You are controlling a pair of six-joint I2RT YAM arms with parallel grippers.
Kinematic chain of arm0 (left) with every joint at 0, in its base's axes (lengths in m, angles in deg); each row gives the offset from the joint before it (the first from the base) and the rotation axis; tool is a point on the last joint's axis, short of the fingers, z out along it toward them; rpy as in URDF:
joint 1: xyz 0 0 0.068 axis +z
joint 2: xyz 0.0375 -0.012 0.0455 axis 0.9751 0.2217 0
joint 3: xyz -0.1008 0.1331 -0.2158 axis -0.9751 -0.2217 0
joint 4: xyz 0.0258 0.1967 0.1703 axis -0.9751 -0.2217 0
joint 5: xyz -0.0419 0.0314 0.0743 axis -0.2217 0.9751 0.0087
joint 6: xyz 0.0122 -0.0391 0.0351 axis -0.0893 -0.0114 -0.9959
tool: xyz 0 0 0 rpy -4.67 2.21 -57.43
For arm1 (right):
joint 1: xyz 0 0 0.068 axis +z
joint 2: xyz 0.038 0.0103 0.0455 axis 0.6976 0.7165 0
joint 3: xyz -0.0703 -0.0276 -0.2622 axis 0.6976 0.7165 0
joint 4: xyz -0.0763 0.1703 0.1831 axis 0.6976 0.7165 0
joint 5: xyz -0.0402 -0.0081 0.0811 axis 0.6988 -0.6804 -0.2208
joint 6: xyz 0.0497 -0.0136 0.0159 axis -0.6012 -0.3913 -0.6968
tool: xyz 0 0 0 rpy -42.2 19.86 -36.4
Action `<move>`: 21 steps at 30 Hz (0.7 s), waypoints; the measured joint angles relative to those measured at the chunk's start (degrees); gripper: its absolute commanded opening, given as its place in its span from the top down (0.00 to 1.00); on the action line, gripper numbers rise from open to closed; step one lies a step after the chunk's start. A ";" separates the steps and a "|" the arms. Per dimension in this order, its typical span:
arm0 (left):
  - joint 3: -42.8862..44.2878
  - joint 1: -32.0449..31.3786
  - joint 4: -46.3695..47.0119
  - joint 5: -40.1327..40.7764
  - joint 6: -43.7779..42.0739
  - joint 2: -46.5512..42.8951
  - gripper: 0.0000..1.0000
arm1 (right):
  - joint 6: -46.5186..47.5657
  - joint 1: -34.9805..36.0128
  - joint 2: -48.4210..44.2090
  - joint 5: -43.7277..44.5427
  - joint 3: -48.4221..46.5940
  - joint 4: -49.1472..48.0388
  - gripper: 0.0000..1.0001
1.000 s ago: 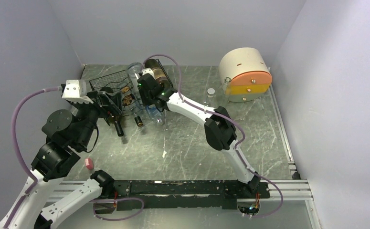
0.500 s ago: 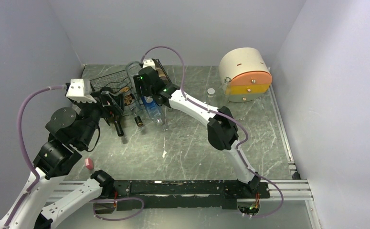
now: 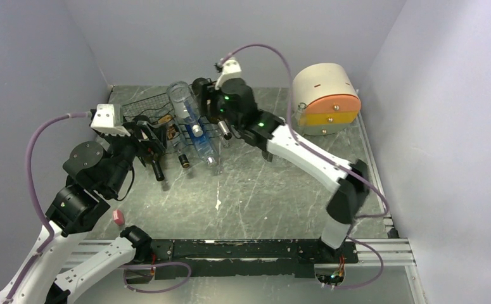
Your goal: Put the wine bottle on the wine rack
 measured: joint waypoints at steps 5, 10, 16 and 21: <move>-0.63 0.00 0.02 -0.94 0.24 0.28 0.00 | 2.40 -0.33 -14.88 7.19 11.39 -2.62 0.32; -0.94 0.00 0.24 -2.19 0.44 1.29 0.00 | 3.65 -2.78 -24.52 15.15 19.30 0.44 0.32; -1.42 0.00 1.01 -4.07 1.03 3.06 0.01 | 3.37 -12.02 -30.51 20.85 23.93 6.91 0.29; -1.42 0.00 1.16 -5.11 1.77 3.93 0.00 | 4.15 -15.89 -32.98 24.70 25.88 9.81 0.27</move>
